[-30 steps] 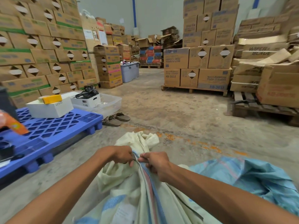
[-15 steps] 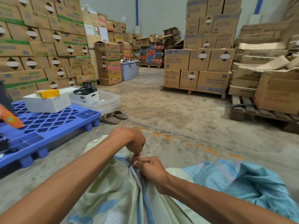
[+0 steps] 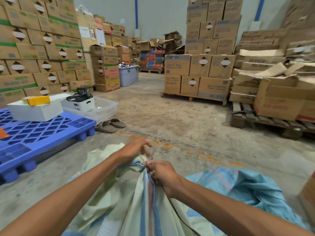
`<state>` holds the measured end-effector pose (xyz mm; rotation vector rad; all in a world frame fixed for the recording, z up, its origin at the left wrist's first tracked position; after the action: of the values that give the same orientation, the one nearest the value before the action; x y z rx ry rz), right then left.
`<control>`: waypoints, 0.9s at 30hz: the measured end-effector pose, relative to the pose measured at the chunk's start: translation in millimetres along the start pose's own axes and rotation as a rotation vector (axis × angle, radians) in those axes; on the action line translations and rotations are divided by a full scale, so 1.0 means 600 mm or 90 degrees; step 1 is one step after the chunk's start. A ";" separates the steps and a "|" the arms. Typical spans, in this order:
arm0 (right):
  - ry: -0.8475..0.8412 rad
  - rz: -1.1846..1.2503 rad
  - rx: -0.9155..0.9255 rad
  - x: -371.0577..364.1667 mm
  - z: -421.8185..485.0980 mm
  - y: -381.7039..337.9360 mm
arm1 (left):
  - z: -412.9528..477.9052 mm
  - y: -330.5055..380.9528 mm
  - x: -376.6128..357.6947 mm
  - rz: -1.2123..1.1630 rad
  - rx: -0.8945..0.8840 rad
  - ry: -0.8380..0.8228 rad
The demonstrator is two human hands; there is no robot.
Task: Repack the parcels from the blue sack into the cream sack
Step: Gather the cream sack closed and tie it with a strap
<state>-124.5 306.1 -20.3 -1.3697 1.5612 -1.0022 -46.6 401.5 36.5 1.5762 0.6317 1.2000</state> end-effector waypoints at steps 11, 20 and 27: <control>-0.043 -0.111 -0.126 0.073 0.013 -0.045 | -0.002 -0.001 -0.051 0.155 -0.060 -0.174; -0.057 -0.204 -0.152 0.109 0.006 -0.067 | 0.022 0.041 -0.066 0.352 -0.164 -0.087; -0.097 -0.227 -0.228 0.132 -0.008 -0.070 | 0.009 0.090 -0.091 0.353 -0.270 -0.038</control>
<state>-121.0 223.7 15.0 -1.9788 1.4577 -0.8203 -70.2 334.3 65.4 1.4472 -0.1205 1.5593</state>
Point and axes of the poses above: each hand's wrist, its own z-axis towards the middle knuckle, its own x-axis out of the back of the hand, y = z × x, the point moved 9 cm from there along z, towards the middle knuckle, and after that the axes turned 3 degrees about -x, right-handed, at the moved point
